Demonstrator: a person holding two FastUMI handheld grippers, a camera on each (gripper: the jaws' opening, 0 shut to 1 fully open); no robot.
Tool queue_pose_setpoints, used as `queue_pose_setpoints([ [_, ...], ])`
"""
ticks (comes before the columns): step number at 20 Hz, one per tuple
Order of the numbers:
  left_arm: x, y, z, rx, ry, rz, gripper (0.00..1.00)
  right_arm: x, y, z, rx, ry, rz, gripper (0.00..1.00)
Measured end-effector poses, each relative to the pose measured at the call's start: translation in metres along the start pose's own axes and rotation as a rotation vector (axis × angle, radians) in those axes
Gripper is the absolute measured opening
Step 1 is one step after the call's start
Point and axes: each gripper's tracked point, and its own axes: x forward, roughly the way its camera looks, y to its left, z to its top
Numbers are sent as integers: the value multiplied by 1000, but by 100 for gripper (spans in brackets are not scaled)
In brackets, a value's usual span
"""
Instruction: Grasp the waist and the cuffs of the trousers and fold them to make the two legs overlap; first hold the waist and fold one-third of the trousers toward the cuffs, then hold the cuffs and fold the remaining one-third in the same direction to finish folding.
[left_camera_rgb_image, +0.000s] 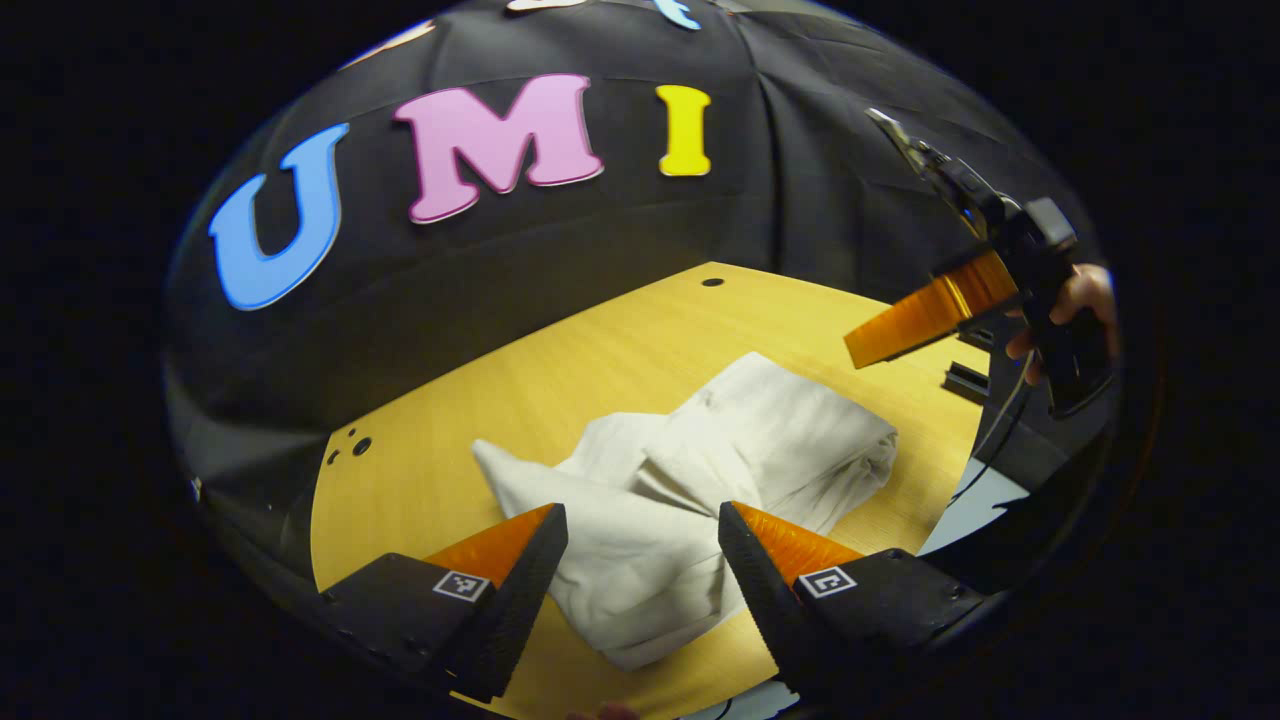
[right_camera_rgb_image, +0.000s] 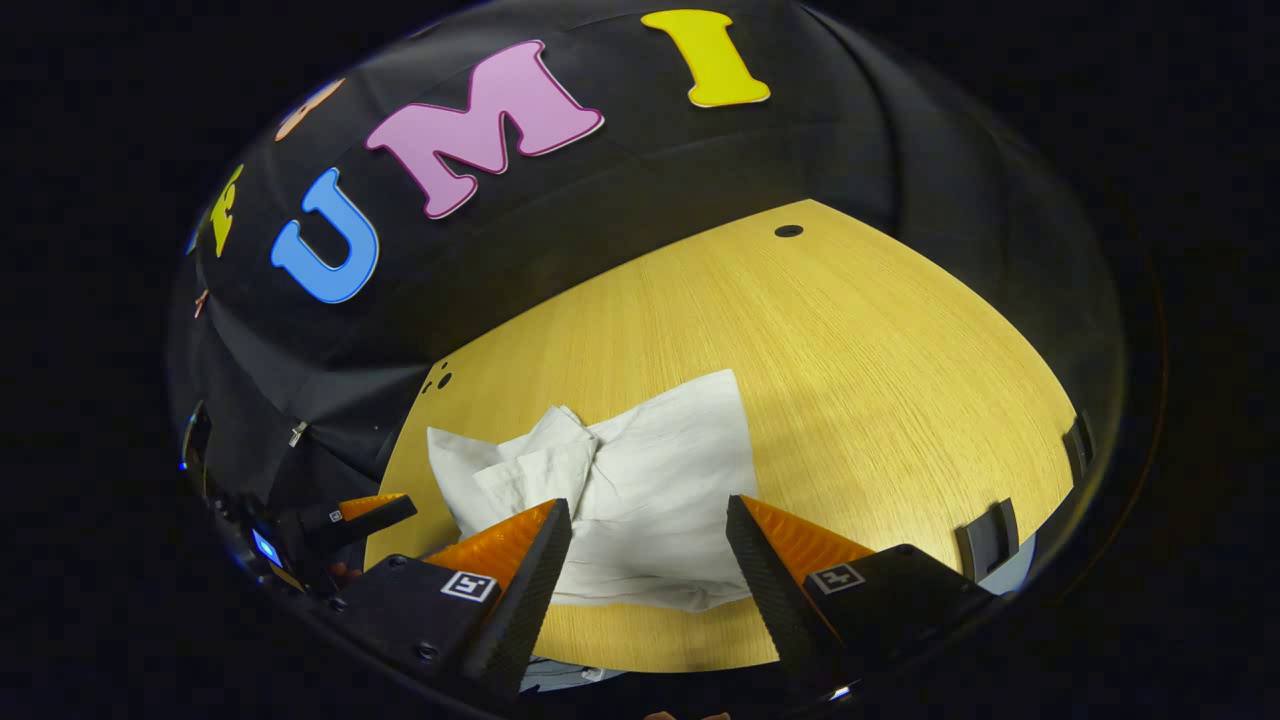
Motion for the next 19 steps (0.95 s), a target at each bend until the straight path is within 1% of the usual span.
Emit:
queue_pose_setpoints([
  [2, -16, 22, -8, -49, 1, 60, 96, -7, 16, 1, -4, -22, 16, 97],
  [4, -31, 34, -17, -104, 5, 102, 96, -17, 28, 1, -24, -44, 24, 97],
  [6, -44, 51, -26, -144, 8, 139, 96, -27, 36, 2, -56, -73, 17, 97],
  [8, -62, 57, -33, -170, 14, 168, 96, -35, 44, -1, -84, -94, 7, 97],
  [10, -71, 59, -40, -201, 29, 192, 96, -38, 49, -6, -119, -102, -5, 96],
  [13, -81, 59, -48, -261, 51, 217, 96, -33, 57, -12, -144, -74, 6, 96],
  [17, -81, 57, -53, -373, 74, 228, 96, -29, 62, -18, -166, -50, 17, 97],
  [19, -80, 62, -54, -408, 72, 242, 96, -29, 61, -19, -183, -41, 15, 97],
])
